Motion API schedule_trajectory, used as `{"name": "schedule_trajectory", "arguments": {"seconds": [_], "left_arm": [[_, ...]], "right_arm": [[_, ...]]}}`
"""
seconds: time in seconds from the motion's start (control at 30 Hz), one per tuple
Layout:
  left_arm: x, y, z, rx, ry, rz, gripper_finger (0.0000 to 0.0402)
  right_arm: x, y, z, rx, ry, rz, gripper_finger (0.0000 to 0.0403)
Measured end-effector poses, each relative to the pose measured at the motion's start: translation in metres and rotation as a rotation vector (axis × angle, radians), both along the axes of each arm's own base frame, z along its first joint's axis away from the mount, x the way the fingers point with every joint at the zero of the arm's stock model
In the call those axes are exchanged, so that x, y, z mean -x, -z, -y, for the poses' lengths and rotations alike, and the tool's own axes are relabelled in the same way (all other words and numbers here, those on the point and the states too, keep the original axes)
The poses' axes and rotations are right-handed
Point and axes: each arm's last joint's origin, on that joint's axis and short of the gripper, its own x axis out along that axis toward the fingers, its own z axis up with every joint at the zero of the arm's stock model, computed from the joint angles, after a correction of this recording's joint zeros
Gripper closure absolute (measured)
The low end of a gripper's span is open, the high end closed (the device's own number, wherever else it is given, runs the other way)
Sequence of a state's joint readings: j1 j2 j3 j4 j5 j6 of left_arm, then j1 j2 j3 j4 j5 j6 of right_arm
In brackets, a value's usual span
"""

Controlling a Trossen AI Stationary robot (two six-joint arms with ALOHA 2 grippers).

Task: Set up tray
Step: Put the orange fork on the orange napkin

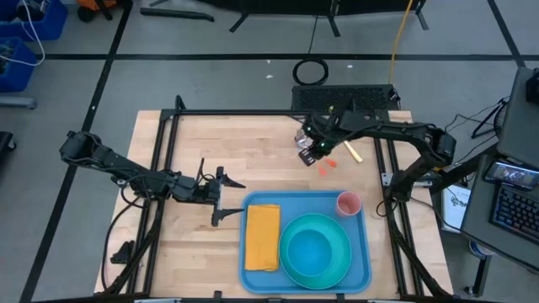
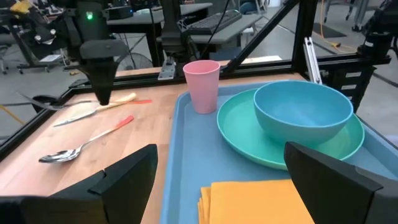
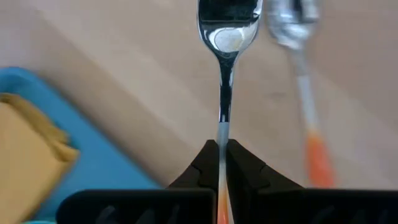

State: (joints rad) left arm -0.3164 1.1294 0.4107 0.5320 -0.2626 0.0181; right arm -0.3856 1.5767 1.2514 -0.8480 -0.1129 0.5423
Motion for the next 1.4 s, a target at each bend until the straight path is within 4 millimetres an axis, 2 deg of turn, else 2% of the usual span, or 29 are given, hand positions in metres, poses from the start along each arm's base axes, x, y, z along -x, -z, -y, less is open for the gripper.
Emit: {"name": "schedule_trajectory", "arguments": {"seconds": [0.27,0.63,0.73,0.97,1.03,1.17,1.4], "left_arm": [[0.000,0.002,0.000,-0.010,0.002,-0.015,0.0050],[0.005,0.007,0.010,-0.025,0.041,-0.067,0.0050],[0.006,0.009,0.012,-0.046,0.049,-0.089,0.0050],[0.008,0.012,0.015,-0.059,0.064,-0.115,0.0050],[0.009,0.013,0.015,-0.050,0.064,-0.134,0.0050],[0.010,0.018,0.014,-0.034,0.052,-0.181,0.0050],[0.011,0.021,0.013,0.004,0.022,-0.222,0.0050]], "right_arm": [[-0.032,-0.005,-0.040,-0.072,0.017,0.189,0.0402],[-0.053,-0.014,-0.086,-0.195,0.107,0.342,0.0402],[-0.066,-0.009,-0.099,-0.237,0.121,0.389,0.0402],[-0.094,0.018,-0.128,-0.304,0.110,0.447,0.0402],[-0.094,0.022,-0.134,-0.263,0.102,0.436,0.0402],[-0.094,0.018,-0.147,-0.083,0.025,0.484,0.0402],[-0.101,0.003,-0.176,0.102,-0.103,0.686,0.0402]]}}
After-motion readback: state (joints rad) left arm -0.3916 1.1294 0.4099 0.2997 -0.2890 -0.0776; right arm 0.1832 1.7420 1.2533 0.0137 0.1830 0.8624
